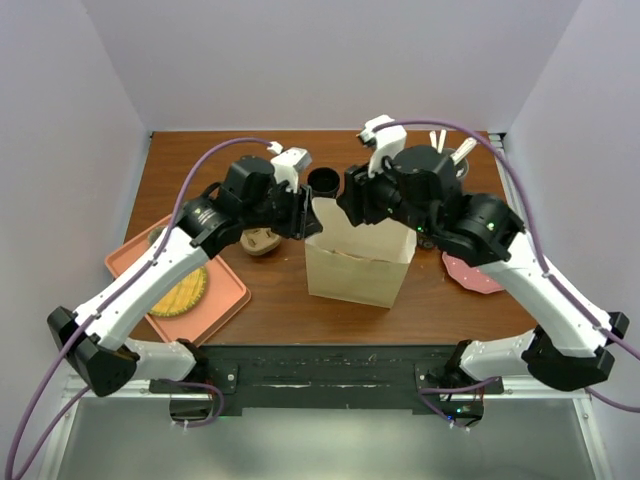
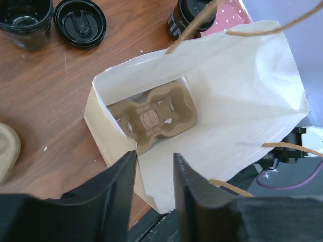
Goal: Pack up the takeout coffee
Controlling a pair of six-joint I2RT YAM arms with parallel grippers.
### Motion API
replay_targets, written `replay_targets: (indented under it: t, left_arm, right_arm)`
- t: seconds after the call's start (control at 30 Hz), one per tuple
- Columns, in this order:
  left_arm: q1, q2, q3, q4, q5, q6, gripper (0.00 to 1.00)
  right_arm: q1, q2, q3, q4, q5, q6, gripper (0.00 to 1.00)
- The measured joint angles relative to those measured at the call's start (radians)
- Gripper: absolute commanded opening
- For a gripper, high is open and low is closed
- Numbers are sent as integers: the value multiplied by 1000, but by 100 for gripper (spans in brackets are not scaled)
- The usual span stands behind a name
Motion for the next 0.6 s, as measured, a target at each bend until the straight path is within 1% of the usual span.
replay_targets:
  t: [0.1, 0.2, 0.27, 0.33, 0.43, 0.6]
  left_arm:
    - [0, -52, -21, 3, -26, -56, 59]
    - [2, -91, -17, 6, -61, -88, 61]
    - [9, -81, 10, -23, -74, -100, 61]
    - [16, -43, 53, -56, -85, -103, 60]
    - [21, 3, 70, -87, -87, -102, 57]
    - [21, 43, 70, -134, -83, -85, 50]
  right_arm:
    - [0, -5, 74, -82, 15, 151, 51]
    - [0, -17, 116, -184, 47, 293, 49]
    - [0, -32, 117, -254, 70, 369, 49]
    - [0, -53, 106, -336, 103, 446, 49]
    - [-1, -93, 54, -415, 148, 521, 51]
    - [-9, -116, -41, -502, 204, 579, 53]
